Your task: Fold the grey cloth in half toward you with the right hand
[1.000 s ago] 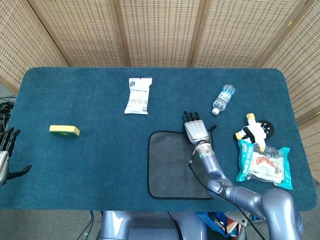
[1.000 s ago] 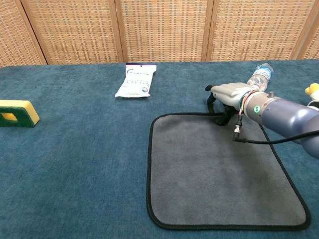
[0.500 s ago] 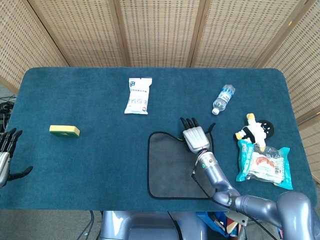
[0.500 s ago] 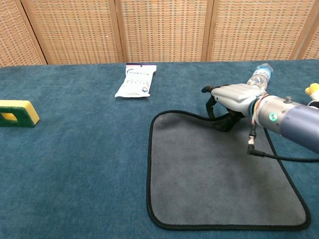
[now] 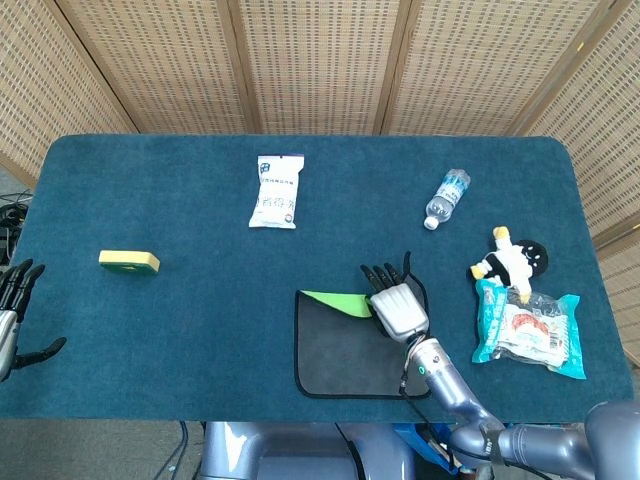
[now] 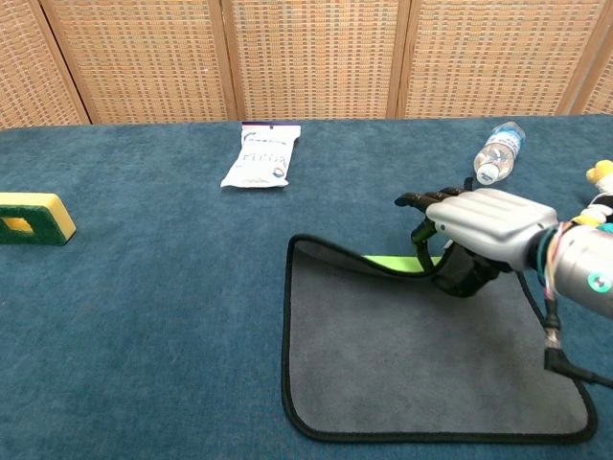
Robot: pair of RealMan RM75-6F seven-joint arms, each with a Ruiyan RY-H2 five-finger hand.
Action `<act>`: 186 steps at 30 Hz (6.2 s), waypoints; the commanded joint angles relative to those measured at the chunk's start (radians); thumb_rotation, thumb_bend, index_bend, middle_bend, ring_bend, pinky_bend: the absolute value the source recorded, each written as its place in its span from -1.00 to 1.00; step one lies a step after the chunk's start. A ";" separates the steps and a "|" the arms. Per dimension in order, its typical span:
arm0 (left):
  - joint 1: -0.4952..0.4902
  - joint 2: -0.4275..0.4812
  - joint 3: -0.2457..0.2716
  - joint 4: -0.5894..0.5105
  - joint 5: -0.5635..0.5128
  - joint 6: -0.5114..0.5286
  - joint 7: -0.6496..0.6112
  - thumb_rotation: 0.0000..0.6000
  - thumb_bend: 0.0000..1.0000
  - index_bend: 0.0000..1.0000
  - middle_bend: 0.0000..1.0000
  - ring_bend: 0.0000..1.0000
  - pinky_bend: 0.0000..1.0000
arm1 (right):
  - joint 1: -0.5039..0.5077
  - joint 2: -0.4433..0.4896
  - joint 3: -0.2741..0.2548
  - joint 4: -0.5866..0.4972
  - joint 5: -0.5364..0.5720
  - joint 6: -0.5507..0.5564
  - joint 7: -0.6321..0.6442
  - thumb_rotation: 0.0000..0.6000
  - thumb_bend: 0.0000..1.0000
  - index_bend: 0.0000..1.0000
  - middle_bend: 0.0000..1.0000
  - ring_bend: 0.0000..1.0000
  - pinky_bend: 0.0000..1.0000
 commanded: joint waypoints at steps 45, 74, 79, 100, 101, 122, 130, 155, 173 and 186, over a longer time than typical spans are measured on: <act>0.009 0.002 0.010 -0.004 0.024 0.014 0.001 1.00 -0.61 -1.00 -1.00 -1.00 -1.00 | -0.104 0.151 -0.180 -0.128 -0.380 0.002 0.111 1.00 0.02 0.32 -1.00 -1.00 -1.00; 0.009 -0.001 0.011 -0.005 0.023 0.011 0.011 1.00 -0.61 -1.00 -1.00 -1.00 -1.00 | -0.174 0.134 -0.200 -0.107 -0.458 0.008 0.116 1.00 0.02 0.32 -1.00 -1.00 -1.00; 0.009 -0.002 0.011 -0.006 0.023 0.012 0.014 1.00 -0.61 -1.00 -1.00 -1.00 -1.00 | -0.180 0.130 -0.197 -0.102 -0.464 0.004 0.114 1.00 -0.34 -0.66 -1.00 -1.00 -1.00; 0.012 -0.001 0.011 -0.005 0.023 0.016 0.009 1.00 -0.61 -1.00 -1.00 -1.00 -1.00 | -0.131 0.280 -0.065 -0.240 -0.387 -0.021 0.281 1.00 -0.31 -0.48 -1.00 -1.00 -1.00; 0.011 -0.001 0.011 -0.005 0.023 0.016 0.010 1.00 -0.61 -1.00 -1.00 -1.00 -1.00 | -0.122 0.291 -0.048 -0.249 -0.354 -0.041 0.290 1.00 -0.29 -0.46 -1.00 -1.00 -1.00; 0.007 -0.001 0.004 -0.001 0.004 0.003 0.010 1.00 -0.61 -1.00 -1.00 -1.00 -1.00 | 0.086 0.283 0.053 -0.245 0.325 -0.252 0.030 1.00 -0.24 -0.19 -1.00 -1.00 -1.00; 0.007 -0.002 0.004 -0.002 0.000 0.001 0.015 1.00 -0.61 -1.00 -1.00 -1.00 -1.00 | 0.136 0.302 0.033 -0.277 0.427 -0.282 0.006 1.00 -0.17 -0.18 -1.00 -1.00 -1.00; 0.006 -0.005 0.002 -0.001 -0.003 -0.001 0.019 1.00 -0.61 -1.00 -1.00 -1.00 -1.00 | 0.214 0.275 -0.049 -0.247 0.513 -0.273 -0.027 1.00 -0.15 0.05 -1.00 -1.00 -1.00; 0.005 -0.004 0.005 -0.001 0.000 -0.002 0.017 1.00 -0.61 -1.00 -1.00 -1.00 -1.00 | 0.145 0.335 -0.084 -0.283 0.331 -0.279 0.107 1.00 -0.13 0.23 -1.00 -1.00 -1.00; 0.007 -0.005 0.010 -0.007 0.010 0.001 0.024 1.00 -0.61 -1.00 -1.00 -1.00 -1.00 | 0.006 0.435 -0.144 -0.308 -0.009 -0.240 0.312 1.00 -0.13 0.24 -1.00 -1.00 -1.00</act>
